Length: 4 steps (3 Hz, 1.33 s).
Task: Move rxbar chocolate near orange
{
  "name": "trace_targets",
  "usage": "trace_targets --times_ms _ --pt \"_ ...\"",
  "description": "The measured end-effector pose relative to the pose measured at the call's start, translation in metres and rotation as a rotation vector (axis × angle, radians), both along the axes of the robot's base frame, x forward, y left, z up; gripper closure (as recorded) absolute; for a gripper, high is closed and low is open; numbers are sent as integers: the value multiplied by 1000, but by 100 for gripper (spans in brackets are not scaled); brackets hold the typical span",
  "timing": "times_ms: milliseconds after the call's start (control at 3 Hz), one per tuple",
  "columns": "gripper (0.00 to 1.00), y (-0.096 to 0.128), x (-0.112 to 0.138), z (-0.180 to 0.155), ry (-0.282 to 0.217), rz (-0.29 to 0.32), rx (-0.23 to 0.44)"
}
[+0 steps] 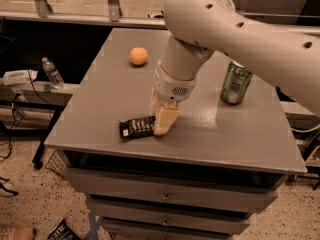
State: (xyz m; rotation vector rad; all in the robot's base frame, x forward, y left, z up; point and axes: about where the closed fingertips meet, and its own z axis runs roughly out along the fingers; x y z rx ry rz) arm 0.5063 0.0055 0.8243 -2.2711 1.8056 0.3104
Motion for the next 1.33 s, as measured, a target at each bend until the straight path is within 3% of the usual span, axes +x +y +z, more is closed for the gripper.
trace_targets --times_ms 333,667,1000,1333 --pt "93 0 0 2 0 0 0" --pt "100 0 6 8 -21 -4 9" --pt "100 -15 30 26 -71 -54 27" --pt "100 -44 75 61 -157 -144 63"
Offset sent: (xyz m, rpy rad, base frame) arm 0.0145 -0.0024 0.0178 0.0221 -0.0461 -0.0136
